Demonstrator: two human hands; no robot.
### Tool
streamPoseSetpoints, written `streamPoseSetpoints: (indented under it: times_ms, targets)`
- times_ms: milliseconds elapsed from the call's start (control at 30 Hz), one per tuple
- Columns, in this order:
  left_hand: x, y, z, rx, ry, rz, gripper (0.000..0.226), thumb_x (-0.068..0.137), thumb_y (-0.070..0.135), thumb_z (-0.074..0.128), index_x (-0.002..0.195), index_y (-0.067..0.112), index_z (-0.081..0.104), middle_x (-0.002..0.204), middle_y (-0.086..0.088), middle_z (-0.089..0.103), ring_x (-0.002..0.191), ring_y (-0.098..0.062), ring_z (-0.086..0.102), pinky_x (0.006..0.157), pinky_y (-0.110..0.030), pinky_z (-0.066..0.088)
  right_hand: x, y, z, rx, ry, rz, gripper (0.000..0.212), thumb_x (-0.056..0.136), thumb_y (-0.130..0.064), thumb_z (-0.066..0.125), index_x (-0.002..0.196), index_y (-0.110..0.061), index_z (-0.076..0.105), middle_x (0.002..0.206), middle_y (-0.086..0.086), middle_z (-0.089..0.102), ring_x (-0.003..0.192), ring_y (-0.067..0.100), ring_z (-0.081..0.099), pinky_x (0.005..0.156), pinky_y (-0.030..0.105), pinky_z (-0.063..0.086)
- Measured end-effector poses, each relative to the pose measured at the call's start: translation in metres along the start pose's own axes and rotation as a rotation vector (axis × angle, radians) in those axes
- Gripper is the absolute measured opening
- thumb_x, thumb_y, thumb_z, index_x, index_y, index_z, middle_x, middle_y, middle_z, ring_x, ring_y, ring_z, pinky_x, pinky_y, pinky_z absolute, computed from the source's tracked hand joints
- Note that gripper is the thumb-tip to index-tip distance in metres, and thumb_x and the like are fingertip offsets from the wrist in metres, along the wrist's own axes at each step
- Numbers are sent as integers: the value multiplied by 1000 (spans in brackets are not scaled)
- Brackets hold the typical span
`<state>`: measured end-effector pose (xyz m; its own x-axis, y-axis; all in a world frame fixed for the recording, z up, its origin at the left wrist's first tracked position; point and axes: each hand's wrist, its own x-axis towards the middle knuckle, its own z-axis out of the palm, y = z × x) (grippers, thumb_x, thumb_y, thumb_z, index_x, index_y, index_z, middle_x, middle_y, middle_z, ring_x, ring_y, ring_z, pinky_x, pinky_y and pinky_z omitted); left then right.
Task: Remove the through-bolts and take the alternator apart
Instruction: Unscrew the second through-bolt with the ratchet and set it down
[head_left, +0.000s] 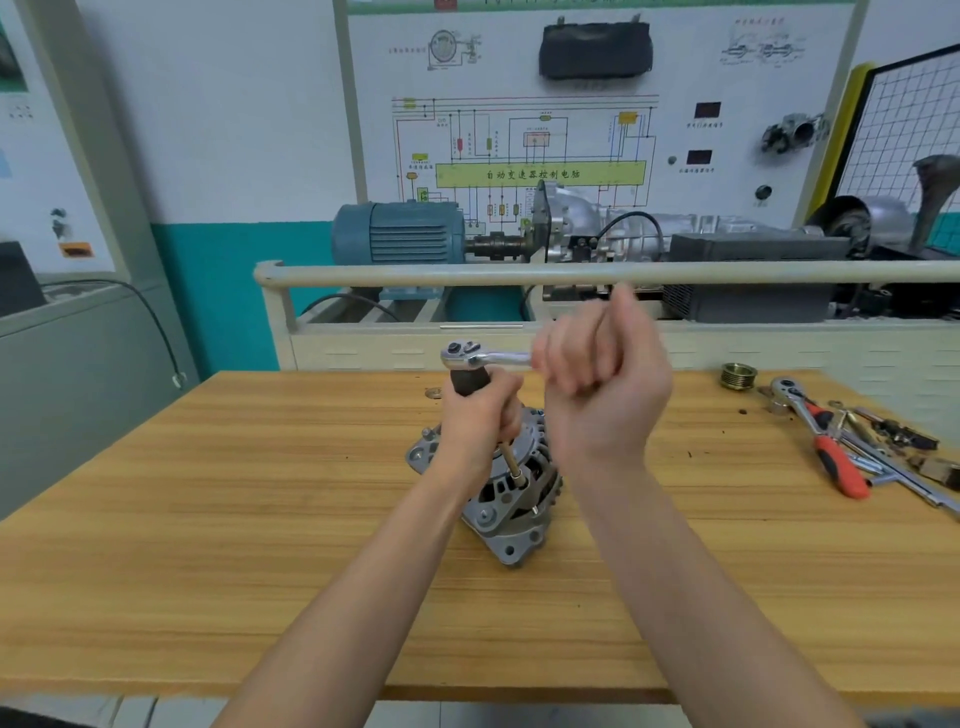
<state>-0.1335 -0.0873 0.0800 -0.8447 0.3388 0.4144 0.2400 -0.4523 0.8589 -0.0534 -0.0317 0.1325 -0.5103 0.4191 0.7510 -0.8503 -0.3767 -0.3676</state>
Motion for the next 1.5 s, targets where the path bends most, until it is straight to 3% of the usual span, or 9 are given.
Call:
streamPoseSetpoints:
  times_ms: [100,167,300,533,667,900,1167,1333,1500]
  targets:
    - [-2,2,0,32,78,-14,15,77,0,54,66,6,46,58,-6,37,51,-18,31,48,-25,26,-27,10,5,-259,-207,-205,40,88,-12,41,51,-26,40,43,5,34,41,18,31,41,38,23]
    - [-1,1,-3,8,42,6,24,81,-4,54,61,6,44,53,-3,35,44,-13,28,44,-21,24,-18,8,6,-220,-196,-166,44,88,-12,41,48,-28,41,41,0,33,39,14,31,42,35,23]
    - [0,-1,-9,6,-93,29,52,84,-6,54,43,22,37,38,7,30,34,-10,23,39,-18,24,16,1,-5,109,-61,104,61,95,-10,33,36,-23,41,35,-8,31,32,8,25,41,23,24]
    - [3,9,-23,32,-447,37,36,72,16,64,44,18,42,38,2,32,38,-19,38,50,-26,37,70,13,-22,491,109,673,52,83,-13,45,34,-18,32,30,-7,25,25,7,22,32,19,17]
    - [2,10,-11,-38,-350,-36,42,74,9,60,41,18,34,36,4,25,32,-11,21,41,-21,18,84,23,-24,556,185,796,53,89,-12,43,37,-17,32,32,-8,25,24,7,23,31,18,17]
    - [-6,5,-5,-14,-112,29,36,74,1,50,47,16,30,39,6,26,34,-9,20,39,-16,23,49,10,-10,440,248,441,58,95,-16,40,38,-20,32,34,-9,24,28,6,18,31,19,17]
    - [-4,6,0,97,75,31,26,85,-11,49,60,-7,44,55,-11,37,49,-20,29,45,-23,28,-19,13,16,-127,-81,-228,47,90,-7,40,46,-24,38,41,-6,35,37,10,31,46,26,25]
    - [-2,5,-18,10,-178,73,42,80,-3,56,47,17,41,40,4,32,36,-14,28,41,-21,29,13,-1,0,160,69,147,63,96,-11,35,34,-22,39,34,-7,27,30,8,22,38,20,23]
    - [3,10,-16,-89,-397,38,34,71,11,63,45,15,41,38,2,30,35,-14,27,42,-21,27,67,6,-19,459,226,651,60,95,-15,38,35,-18,31,32,-7,23,26,8,19,34,18,13]
